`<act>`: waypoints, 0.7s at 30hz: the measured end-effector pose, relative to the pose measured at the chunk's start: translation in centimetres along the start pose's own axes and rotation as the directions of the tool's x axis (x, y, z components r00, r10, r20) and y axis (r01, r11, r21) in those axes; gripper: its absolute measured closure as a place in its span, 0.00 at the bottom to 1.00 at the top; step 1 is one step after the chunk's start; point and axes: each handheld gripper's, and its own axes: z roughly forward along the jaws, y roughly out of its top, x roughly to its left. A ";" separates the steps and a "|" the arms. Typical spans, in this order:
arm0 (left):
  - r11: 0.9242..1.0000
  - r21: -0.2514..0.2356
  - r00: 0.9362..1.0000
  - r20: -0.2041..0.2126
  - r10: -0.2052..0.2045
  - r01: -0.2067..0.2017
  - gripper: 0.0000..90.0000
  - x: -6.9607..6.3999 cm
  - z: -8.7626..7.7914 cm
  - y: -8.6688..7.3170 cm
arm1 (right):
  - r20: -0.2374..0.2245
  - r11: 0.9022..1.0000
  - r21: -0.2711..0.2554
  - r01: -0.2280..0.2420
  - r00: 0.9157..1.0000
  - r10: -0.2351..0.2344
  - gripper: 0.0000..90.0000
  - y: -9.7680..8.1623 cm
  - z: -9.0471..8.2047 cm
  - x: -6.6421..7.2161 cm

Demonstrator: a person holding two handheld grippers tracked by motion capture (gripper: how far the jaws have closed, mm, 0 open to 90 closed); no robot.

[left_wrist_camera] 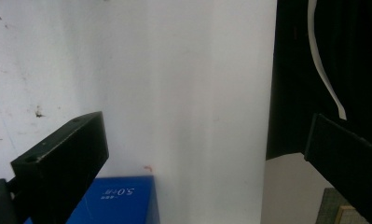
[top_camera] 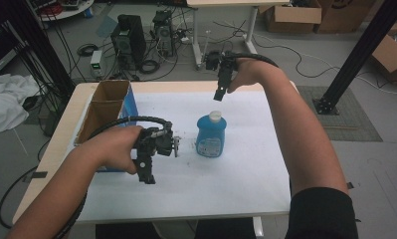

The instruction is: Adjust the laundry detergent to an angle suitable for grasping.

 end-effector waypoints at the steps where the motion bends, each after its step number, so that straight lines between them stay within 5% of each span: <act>1: 1.000 0.000 1.000 0.000 0.000 0.000 0.00 0.0 0.0 0.0 | -0.001 1.000 0.002 0.004 1.000 -0.004 0.00 0.0 0.0 0.0; 21: 1.000 0.011 1.000 0.008 0.003 -0.003 0.00 0.1 -0.1 0.6 | -0.006 1.000 -0.017 0.003 1.000 -0.003 0.00 -1.0 -0.2 0.1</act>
